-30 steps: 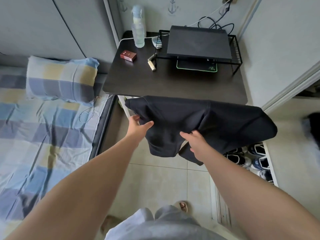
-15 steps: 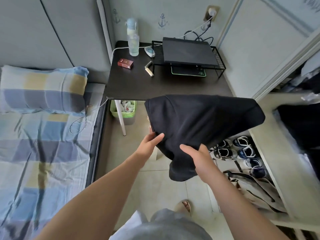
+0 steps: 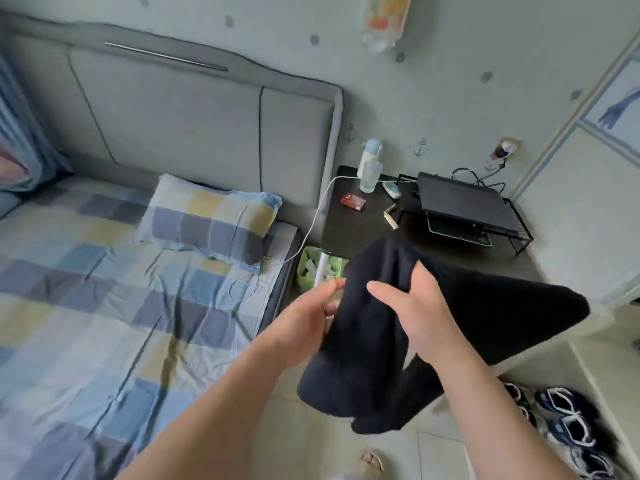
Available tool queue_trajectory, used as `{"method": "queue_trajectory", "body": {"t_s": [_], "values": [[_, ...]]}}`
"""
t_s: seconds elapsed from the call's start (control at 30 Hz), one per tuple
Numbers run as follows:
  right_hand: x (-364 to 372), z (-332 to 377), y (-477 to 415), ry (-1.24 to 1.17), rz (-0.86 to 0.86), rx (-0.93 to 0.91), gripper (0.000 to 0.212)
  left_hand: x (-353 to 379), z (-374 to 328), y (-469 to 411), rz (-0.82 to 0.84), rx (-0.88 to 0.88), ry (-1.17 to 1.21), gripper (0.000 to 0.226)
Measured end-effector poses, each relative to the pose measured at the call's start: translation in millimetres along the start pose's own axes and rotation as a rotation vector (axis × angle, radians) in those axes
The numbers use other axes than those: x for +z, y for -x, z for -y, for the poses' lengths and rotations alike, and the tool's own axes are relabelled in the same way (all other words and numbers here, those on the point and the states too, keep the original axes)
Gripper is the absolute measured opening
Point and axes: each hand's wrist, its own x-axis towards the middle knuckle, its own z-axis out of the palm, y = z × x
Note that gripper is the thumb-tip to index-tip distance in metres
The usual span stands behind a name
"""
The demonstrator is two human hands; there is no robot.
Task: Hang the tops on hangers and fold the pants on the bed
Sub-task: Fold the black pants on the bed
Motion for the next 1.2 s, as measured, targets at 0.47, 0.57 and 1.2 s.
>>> {"method": "queue_trajectory", "body": {"t_s": [0.47,0.57,1.2], "values": [[287,107,-72,-0.182,0.754,-0.27,0.035,-151,-78,194,-0.898,0.32,-0.375,0.009],[342,120,-77,-0.233,0.901,-0.293,0.036,-177,-85,229,-1.094,0.375,-0.362,0.012],[515,-9,-113,-0.127,1.578,0.56,0.073,-237,-13,250,-1.589,0.324,0.472,0.036]]}}
